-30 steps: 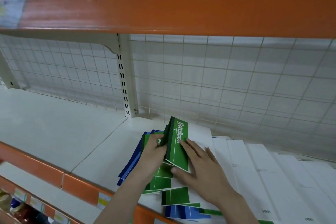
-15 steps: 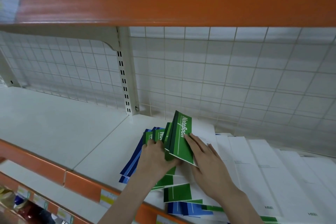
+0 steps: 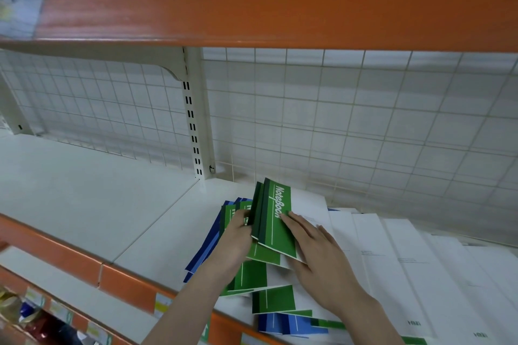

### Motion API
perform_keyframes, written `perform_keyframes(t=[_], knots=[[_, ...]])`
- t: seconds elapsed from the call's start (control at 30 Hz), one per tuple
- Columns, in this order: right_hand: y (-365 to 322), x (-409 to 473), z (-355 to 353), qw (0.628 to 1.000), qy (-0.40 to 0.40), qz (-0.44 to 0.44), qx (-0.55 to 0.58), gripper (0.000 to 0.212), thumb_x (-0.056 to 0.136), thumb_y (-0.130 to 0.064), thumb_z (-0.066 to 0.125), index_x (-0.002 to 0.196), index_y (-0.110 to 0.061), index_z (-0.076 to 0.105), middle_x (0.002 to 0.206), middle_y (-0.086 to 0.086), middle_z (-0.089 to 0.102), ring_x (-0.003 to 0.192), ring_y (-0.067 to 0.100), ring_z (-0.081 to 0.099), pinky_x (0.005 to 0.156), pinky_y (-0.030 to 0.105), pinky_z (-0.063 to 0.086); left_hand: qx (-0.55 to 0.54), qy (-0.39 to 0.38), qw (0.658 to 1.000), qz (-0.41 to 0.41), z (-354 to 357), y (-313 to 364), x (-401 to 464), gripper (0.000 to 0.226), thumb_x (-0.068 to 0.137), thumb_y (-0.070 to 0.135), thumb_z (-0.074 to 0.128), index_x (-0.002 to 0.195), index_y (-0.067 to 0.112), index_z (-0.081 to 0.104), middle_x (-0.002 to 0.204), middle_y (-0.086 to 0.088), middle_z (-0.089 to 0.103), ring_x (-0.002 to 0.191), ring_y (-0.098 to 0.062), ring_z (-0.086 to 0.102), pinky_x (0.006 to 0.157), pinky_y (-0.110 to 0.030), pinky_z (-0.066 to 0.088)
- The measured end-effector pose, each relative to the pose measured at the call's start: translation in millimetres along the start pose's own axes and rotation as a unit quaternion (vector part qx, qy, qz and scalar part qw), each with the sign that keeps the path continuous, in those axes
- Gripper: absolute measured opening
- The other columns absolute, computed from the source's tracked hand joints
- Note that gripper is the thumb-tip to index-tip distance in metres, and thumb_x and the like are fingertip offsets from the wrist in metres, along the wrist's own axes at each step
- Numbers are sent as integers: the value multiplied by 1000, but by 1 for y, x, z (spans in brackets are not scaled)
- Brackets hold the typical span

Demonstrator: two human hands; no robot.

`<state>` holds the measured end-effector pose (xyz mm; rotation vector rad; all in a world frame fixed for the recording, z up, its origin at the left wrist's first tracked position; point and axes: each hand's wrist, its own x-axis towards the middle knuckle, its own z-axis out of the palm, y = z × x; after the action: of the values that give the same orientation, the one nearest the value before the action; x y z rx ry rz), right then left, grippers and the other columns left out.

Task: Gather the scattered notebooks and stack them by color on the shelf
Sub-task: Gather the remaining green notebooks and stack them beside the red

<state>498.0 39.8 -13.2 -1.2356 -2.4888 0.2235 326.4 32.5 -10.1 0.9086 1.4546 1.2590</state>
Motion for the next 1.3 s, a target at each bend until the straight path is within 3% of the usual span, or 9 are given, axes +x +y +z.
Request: perform_keyframes(t=[0.27, 0.37, 0.47, 0.53, 0.63, 0.97, 1.07, 1.2, 1.3], knots=[[0, -1, 2, 1000, -4, 11, 21, 88, 75, -84, 17, 150, -38, 7, 156, -19, 9, 143, 1, 10, 117, 28, 2, -156, 43, 986, -50, 7, 8, -2, 20, 99, 23, 47, 114, 14, 57, 111, -17, 64, 85, -27, 66, 50, -33, 53], [1, 0, 3, 1000, -5, 1, -1, 76, 88, -60, 42, 150, -36, 5, 157, -17, 8, 143, 3, 11, 119, 30, 5, -135, 29, 989, -46, 7, 10, -5, 25, 101, 26, 43, 119, 15, 56, 116, -17, 63, 95, -30, 65, 62, -40, 56], [3, 0, 4, 1000, -10, 0, -18, 71, 93, -26, 43, 151, -35, 4, 158, -14, 7, 144, 4, 12, 119, 29, 4, 92, 72, 989, 90, -2, 3, -6, 21, 101, 17, 43, 110, 19, 61, 107, -9, 66, 97, -25, 65, 77, -38, 56], [3, 1, 3, 1000, -12, 0, -20, 69, 94, -26, 41, 151, -35, 3, 158, -14, 7, 144, 4, 12, 119, 29, 5, 372, 116, 906, 167, -9, -5, -3, 17, 96, 16, 52, 111, 14, 60, 100, -4, 66, 94, -23, 63, 84, -34, 51], [2, 1, 2, 1000, -8, -1, -17, 66, 96, -29, 40, 151, -35, 3, 158, -14, 7, 144, 4, 11, 120, 29, 7, 491, 113, 851, 147, -7, -7, -7, 28, 89, 37, 58, 103, 14, 55, 96, 3, 56, 95, -19, 50, 90, -31, 39], [-3, -2, -3, 999, -23, -20, -23, 65, 92, -29, 40, 150, -37, 10, 157, -17, 15, 142, 1, 18, 118, 26, 8, 352, 54, 931, 85, -9, -6, 4, 35, 83, -2, 64, 117, -1, 56, 114, -16, 63, 106, -29, 60, 92, -33, 48], [-3, -3, -6, 999, -25, -22, -14, 64, 94, -31, 41, 149, -39, 10, 156, -19, 15, 142, 0, 17, 118, 25, 7, 211, 78, 972, 63, -7, -2, 2, 22, 93, 7, 55, 114, 4, 58, 112, -16, 65, 95, -25, 64, 81, -32, 52], [-5, -6, -11, 998, -51, -39, -5, 65, 92, -40, 42, 149, -40, 13, 155, -20, 16, 141, 1, 19, 117, 25, 7, -38, 37, 989, -137, -5, 11, 2, 47, 93, 51, 49, 113, 10, 62, 107, -17, 69, 94, -32, 67, 82, -39, 54], [-3, -7, -17, 997, -61, -41, 6, 69, 89, -57, 44, 149, -41, 14, 155, -22, 16, 140, 2, 22, 115, 25, 12, -43, 7, 995, -93, -5, 11, 0, 45, 84, 32, 69, 120, 6, 59, 105, -17, 69, 91, -33, 68, 71, -37, 55]])
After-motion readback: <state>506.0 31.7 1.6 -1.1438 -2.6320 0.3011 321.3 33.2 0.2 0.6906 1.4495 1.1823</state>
